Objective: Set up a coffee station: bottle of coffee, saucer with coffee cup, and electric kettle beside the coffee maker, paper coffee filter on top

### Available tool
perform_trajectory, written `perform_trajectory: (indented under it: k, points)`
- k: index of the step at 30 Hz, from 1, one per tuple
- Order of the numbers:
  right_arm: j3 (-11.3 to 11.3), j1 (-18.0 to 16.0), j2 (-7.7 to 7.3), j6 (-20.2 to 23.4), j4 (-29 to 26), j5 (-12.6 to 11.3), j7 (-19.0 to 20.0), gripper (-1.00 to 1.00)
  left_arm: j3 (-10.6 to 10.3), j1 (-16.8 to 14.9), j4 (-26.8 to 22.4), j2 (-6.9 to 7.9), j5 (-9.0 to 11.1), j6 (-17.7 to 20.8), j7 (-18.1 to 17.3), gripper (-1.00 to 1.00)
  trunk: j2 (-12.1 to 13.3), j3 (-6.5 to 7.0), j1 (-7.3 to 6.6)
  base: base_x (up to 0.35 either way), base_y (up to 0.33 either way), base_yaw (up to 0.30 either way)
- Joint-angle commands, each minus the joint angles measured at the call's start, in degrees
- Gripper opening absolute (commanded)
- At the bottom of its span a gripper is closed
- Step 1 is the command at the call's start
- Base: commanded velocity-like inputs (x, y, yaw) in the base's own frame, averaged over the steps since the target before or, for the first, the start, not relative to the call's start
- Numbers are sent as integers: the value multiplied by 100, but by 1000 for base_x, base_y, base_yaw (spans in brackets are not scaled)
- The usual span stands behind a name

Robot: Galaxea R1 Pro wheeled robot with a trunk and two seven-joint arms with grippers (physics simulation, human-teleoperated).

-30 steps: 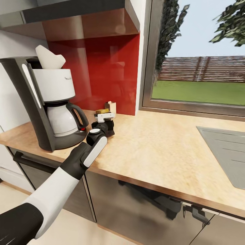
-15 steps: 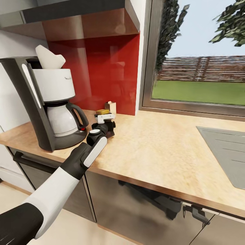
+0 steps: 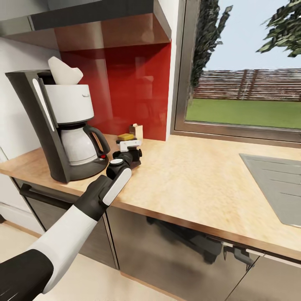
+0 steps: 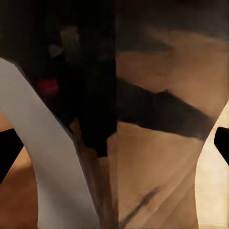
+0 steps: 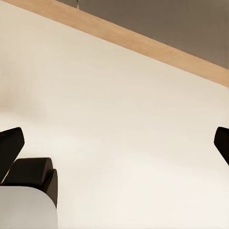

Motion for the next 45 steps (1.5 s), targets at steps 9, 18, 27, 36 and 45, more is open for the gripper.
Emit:
perform_trajectory:
  k: [9, 18, 27, 36, 45]
  points:
    - [38, -5, -3, -20, 5, -42, 9, 100, -11, -6, -14, 2, 40, 9, 49, 100, -3, -6, -1, -96, 0, 0]
    - [38, -5, -3, -20, 5, -42, 9, 100, -11, -6, -18, 9, 40, 9, 49, 100, -3, -6, -1, -11, 0, 0]
    - [38, -6, -3, -20, 5, -42, 9, 100, -11, -6, -23, 9, 40, 9, 49, 100, -3, -6, -1, -56, 0, 0]
    - [38, -6, -3, -20, 5, -42, 9, 100, -11, -6, -50, 10, 38, 9, 49, 100, -3, -6, -1, -275, 0, 0]
    - [38, -6, -10, -20, 5, -42, 16, 100, -11, -6, -56, 9, 38, 9, 49, 100, -3, -6, -1, -151, 0, 0]
